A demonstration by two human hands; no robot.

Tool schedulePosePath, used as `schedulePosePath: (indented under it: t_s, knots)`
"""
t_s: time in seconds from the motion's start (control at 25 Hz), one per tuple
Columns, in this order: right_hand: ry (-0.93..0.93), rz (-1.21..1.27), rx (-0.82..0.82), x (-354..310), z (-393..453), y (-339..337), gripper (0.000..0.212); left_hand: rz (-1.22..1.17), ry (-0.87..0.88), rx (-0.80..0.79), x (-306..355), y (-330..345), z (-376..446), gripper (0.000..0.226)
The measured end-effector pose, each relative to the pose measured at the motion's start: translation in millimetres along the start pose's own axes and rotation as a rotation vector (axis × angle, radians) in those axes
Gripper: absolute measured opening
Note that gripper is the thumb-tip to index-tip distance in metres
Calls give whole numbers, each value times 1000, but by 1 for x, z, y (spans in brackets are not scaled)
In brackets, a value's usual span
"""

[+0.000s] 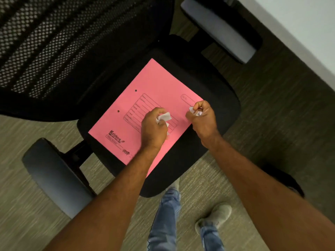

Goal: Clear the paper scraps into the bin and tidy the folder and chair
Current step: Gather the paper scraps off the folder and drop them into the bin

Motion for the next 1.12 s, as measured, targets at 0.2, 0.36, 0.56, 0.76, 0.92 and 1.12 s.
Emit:
schedulePosePath:
  t_s: [0.2,0.36,0.56,0.76,0.92,1.12]
  knots:
    - [32,34,126,32,-30,-78,33,93,28,-152,16,76,-41,35]
    - [68,21,250,77,-57,-161,23,153,78,-270,31,149,-90,34]
    - [129,32,429,157,-106,-278,24,226,108,-449,24,260,-167,31]
    - [202,119,558,256,-164,-385,30,351,173,-614,-9,375,-255,31]
    - [313,169,617,345,-199,-451,35,490,276,-724,-45,459,-313,22]
    - [407,336,665,462,-211,-504,32,645,364,-825,-81,554,-374,18]
Point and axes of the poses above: each hand's wrist, its own z-axis towards the middle knuckle, its own y-axis out of the palm, x = y × z, the point moved 5 cm from there along z, towards the middle knuckle, and after that the axes turned 3 degrees about y, right-handed, at the moved point
